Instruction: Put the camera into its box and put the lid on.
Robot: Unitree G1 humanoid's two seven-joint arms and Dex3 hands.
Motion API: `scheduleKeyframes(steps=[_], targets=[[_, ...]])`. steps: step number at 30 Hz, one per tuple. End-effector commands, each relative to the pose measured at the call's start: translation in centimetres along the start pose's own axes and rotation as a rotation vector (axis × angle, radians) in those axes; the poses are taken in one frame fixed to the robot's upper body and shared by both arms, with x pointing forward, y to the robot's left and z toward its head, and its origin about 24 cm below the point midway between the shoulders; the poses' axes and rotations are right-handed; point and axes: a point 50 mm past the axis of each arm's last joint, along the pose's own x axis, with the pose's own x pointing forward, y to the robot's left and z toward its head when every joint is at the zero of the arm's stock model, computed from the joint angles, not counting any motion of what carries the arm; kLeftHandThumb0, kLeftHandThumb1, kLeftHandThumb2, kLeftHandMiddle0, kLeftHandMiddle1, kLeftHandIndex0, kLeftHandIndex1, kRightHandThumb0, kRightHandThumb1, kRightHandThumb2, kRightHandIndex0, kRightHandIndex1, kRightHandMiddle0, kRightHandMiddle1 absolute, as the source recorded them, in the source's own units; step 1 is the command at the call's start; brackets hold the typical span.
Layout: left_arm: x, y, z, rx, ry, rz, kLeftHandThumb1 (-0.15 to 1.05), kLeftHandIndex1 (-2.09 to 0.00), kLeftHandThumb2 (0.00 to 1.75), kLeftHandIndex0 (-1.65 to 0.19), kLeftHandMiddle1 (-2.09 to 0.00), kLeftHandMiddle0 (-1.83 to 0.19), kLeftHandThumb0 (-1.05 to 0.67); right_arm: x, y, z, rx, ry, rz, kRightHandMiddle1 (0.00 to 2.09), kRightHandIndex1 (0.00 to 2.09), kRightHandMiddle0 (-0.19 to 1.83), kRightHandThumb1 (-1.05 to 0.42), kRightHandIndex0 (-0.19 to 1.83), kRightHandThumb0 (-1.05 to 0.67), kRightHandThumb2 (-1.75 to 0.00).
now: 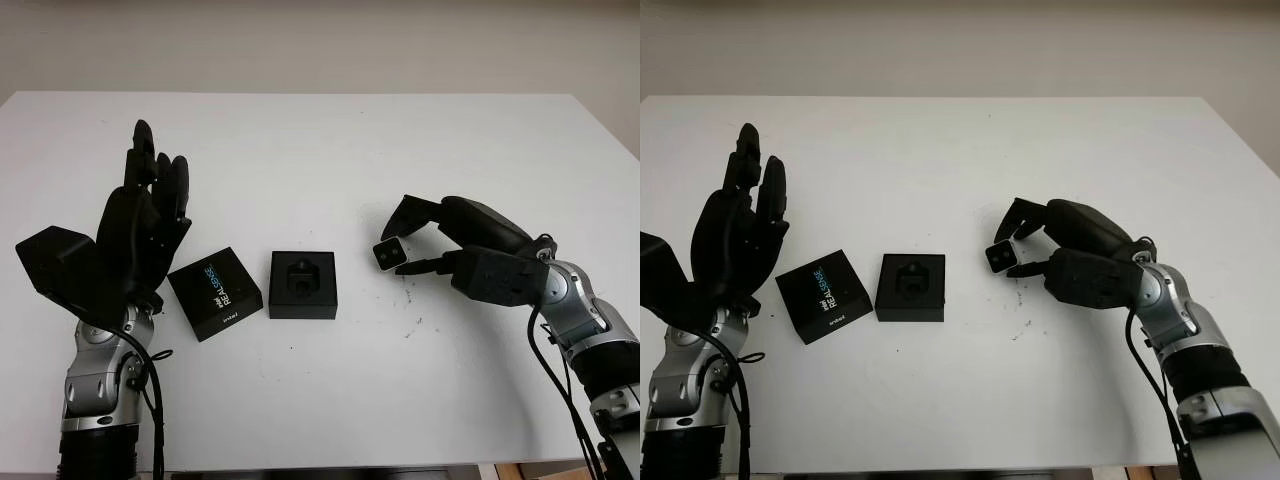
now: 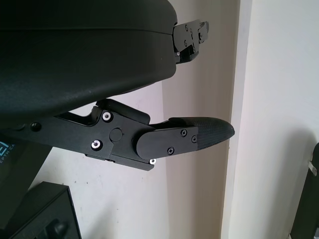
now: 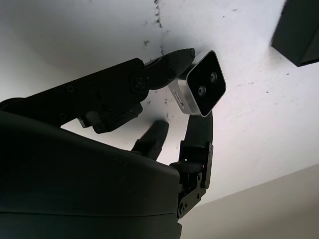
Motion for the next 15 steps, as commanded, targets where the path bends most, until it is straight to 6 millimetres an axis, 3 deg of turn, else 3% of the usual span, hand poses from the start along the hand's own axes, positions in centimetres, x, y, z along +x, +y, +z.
scheduleKeyframes(steps=[1, 15], targets=[[-0.01, 0.04, 0.60, 0.012, -0.022, -0.007, 1.05, 0.00, 0.49, 0.19, 0.00, 0.19, -0.59, 0.03, 0.32, -0.06, 0.047, 0.001, -0.008, 1.50, 0.23, 0.30, -0.98, 0.32, -0.31, -0.05], [0.07, 0.08, 0.51, 0.016, -0.016, -0.007, 1.05, 0.00, 0.48, 0.19, 0.00, 0.19, -0.59, 0.32, 0.35, 0.28, 0.236, -0.026, -0.095, 1.56, 0.22, 0.33, -0.97, 0.34, -0.32, -0.05]])
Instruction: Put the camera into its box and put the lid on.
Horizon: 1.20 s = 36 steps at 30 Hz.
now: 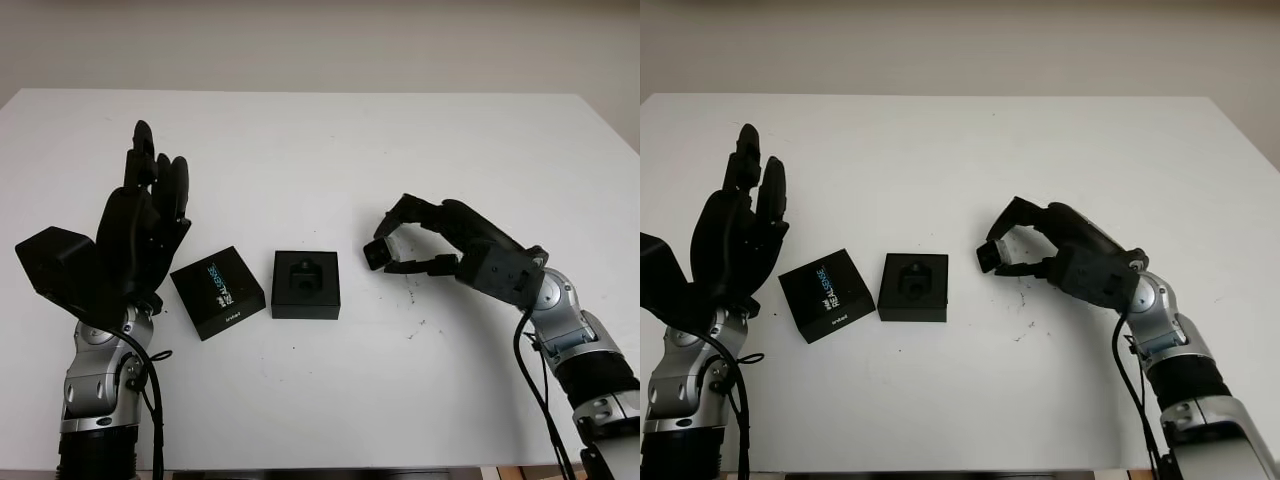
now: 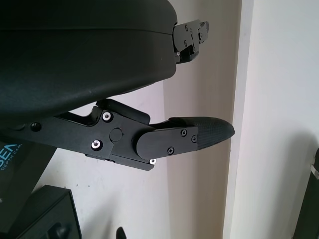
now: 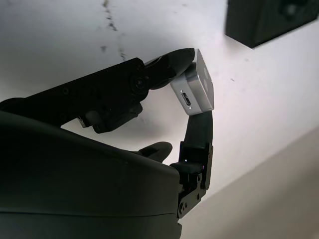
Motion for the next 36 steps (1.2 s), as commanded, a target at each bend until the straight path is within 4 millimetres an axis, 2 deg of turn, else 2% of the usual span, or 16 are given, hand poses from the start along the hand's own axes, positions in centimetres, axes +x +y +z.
scheduleKeyframes(steps=[1, 9, 17, 22, 26, 30, 36], targets=[[0.1, 0.1, 0.5, 0.016, -0.016, -0.006, 1.05, 0.00, 0.49, 0.19, 0.00, 0.19, -0.59, 0.0, -0.2, 0.1, 0.046, 0.000, -0.036, 1.57, 0.22, 0.33, -0.98, 0.34, -0.33, -0.05], [0.0, 0.1, 0.5, 0.009, -0.016, -0.007, 1.05, 0.00, 0.48, 0.19, 0.00, 0.19, -0.60, 0.3, -0.2, 0.8, 0.251, -0.031, -0.129, 1.65, 0.23, 0.31, -0.98, 0.31, -0.33, -0.05], [0.1, 0.2, 0.5, 0.014, -0.011, -0.014, 1.05, 0.00, 0.48, 0.19, 0.00, 0.19, -0.60, 0.0, 0.4, 1.9, 0.532, -0.067, -0.167, 1.75, 0.25, 0.16, -1.04, 0.15, -0.33, -0.07], [0.1, 0.2, 0.5, 0.010, -0.012, -0.007, 1.05, 0.00, 0.48, 0.19, 0.00, 0.19, -0.60, -0.3, 1.6, 2.8, 0.662, -0.103, -0.164, 1.78, 0.27, 0.14, -1.03, 0.14, -0.32, -0.07], [0.1, 0.2, 0.5, 0.008, -0.011, -0.006, 1.05, 0.00, 0.49, 0.19, 0.00, 0.19, -0.59, -0.4, 3.3, 3.7, 0.847, -0.091, -0.104, 1.79, 0.27, 0.15, -1.04, 0.10, -0.34, -0.07], [0.0, 0.2, 0.5, 0.008, -0.012, -0.013, 1.05, 0.00, 0.48, 0.19, 0.00, 0.19, -0.60, -0.4, 5.1, 4.5, 0.920, -0.089, -0.023, 1.86, 0.28, 0.13, -1.05, 0.06, -0.35, -0.12], [-0.1, 0.2, 0.4, 0.008, -0.010, -0.010, 1.05, 0.00, 0.48, 0.19, 0.00, 0.19, -0.60, 0.1, 7.2, 5.4, 0.929, -0.073, 0.054, 1.90, 0.32, 0.15, -1.04, 0.03, -0.37, -0.09]])
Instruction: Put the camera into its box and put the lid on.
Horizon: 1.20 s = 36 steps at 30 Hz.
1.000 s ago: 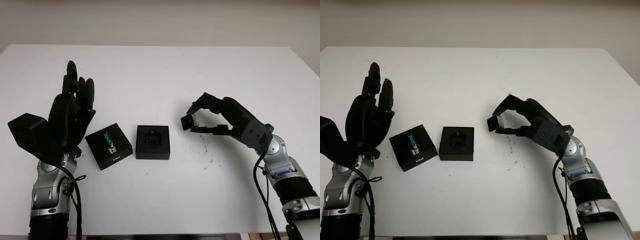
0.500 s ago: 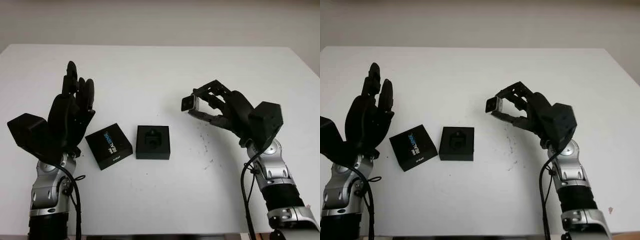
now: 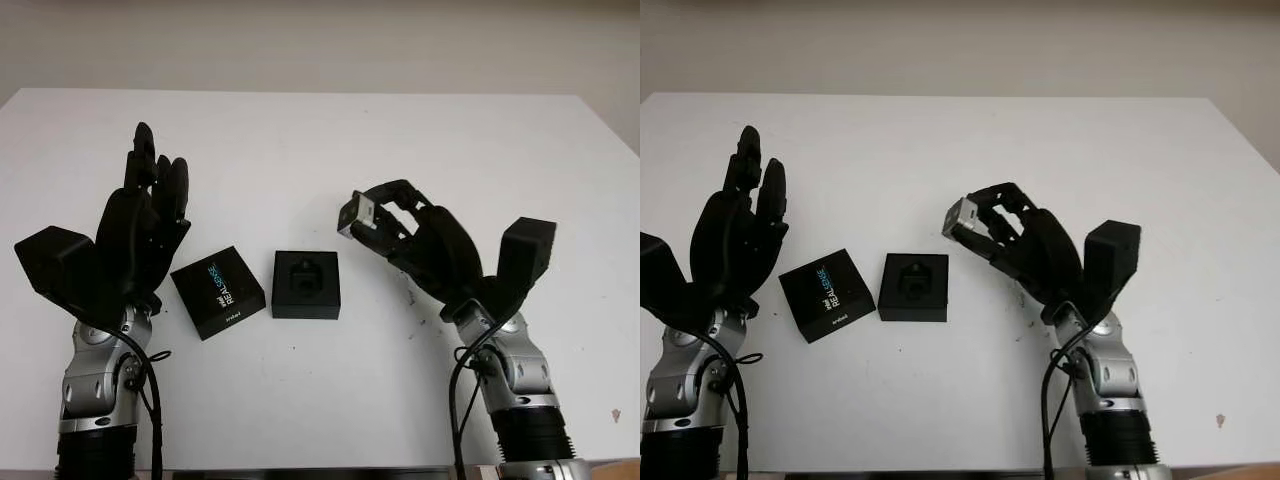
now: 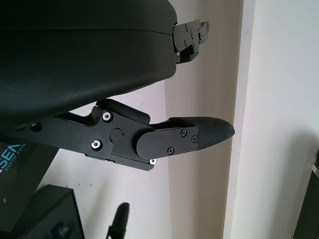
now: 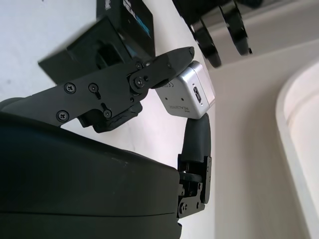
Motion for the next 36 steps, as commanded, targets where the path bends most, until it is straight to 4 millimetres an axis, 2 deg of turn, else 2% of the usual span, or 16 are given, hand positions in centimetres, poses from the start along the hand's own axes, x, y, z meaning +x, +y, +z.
scheduleKeyframes(steps=[1, 5, 8, 13, 21, 36], targets=[[0.0, 0.1, 0.4, 0.008, -0.019, -0.005, 1.05, 0.00, 0.49, 0.19, 0.00, 0.19, -0.60, 0.2, 0.5, 0.4, -0.014, -0.008, 0.019, 1.90, 0.33, 0.16, -1.05, 0.02, -0.38, -0.10], [0.0, 0.1, 0.4, 0.011, -0.019, -0.006, 1.05, 0.00, 0.50, 0.19, 0.00, 0.19, -0.60, 0.6, 1.2, -0.2, -0.015, 0.021, 0.038, 1.90, 0.35, 0.16, -1.04, 0.02, -0.38, -0.10], [0.0, 0.0, 0.3, 0.004, -0.019, -0.003, 1.05, 0.00, 0.50, 0.19, 0.00, 0.19, -0.59, 0.8, 1.6, -0.5, -0.022, 0.037, 0.047, 1.90, 0.47, 0.16, -1.05, -0.03, -0.38, -0.09], [0.0, -0.1, 0.3, -0.001, -0.020, 0.002, 1.05, 0.00, 0.49, 0.19, 0.00, 0.19, -0.59, 1.2, 2.0, -0.9, -0.051, 0.051, 0.076, 1.92, 0.53, 0.13, -1.05, -0.07, -0.37, -0.11], [0.0, -0.1, 0.3, 0.001, -0.019, 0.001, 1.05, 0.00, 0.50, 0.19, 0.00, 0.19, -0.60, 1.9, 2.6, -1.6, -0.067, 0.064, 0.113, 1.90, 0.71, 0.19, -1.04, -0.13, -0.39, -0.07], [-0.1, -0.1, 0.2, -0.004, -0.021, 0.004, 1.05, 0.00, 0.50, 0.19, 0.00, 0.19, -0.60, 2.2, 2.6, -2.8, -0.140, 0.106, 0.118, 1.83, 0.73, 0.21, -1.02, -0.11, -0.41, -0.05]])
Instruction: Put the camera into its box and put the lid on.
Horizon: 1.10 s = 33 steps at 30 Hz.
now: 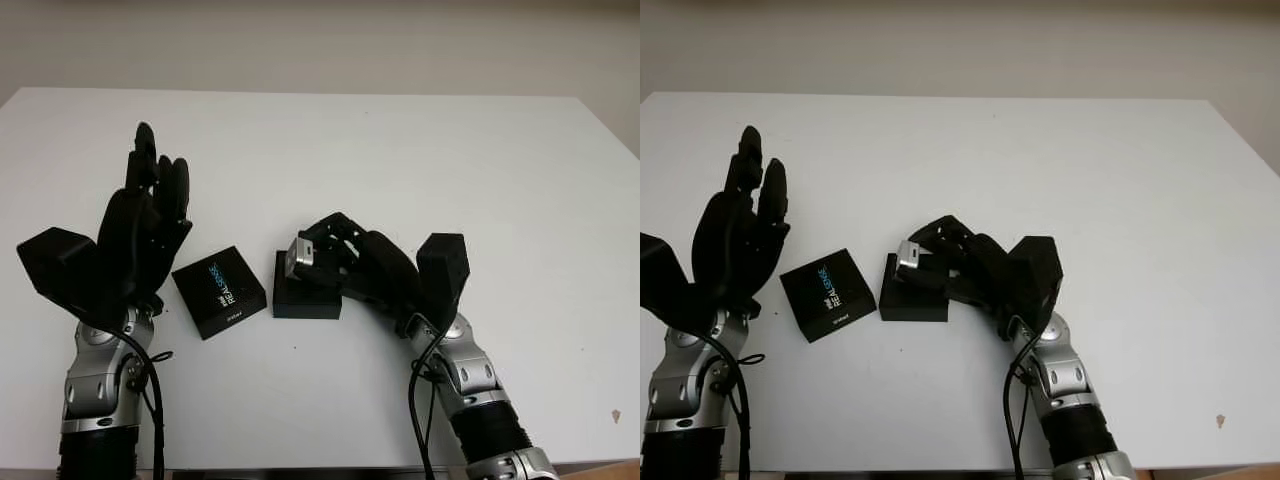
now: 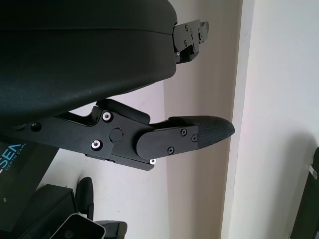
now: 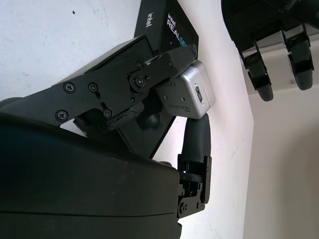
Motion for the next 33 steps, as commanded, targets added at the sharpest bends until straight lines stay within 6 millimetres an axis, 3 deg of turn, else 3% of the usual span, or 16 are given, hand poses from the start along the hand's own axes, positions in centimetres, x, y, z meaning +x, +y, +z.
scheduleKeyframes(steps=[1, 33], targets=[[-0.08, 0.03, 0.28, 0.004, -0.016, -0.002, 1.05, 0.00, 0.49, 0.19, 0.00, 0.19, -0.60, 0.23, 0.09, 0.00, -0.010, 0.000, 0.005, 1.83, 0.73, 0.21, -1.02, -0.11, -0.41, -0.05], [-0.09, -0.10, 0.20, 0.004, -0.017, 0.001, 1.05, 0.00, 0.51, 0.19, 0.00, 0.19, -0.59, -0.63, 0.66, -0.47, -0.057, 0.017, 0.021, 1.76, 0.55, 0.25, -1.02, -0.02, -0.42, -0.05]])
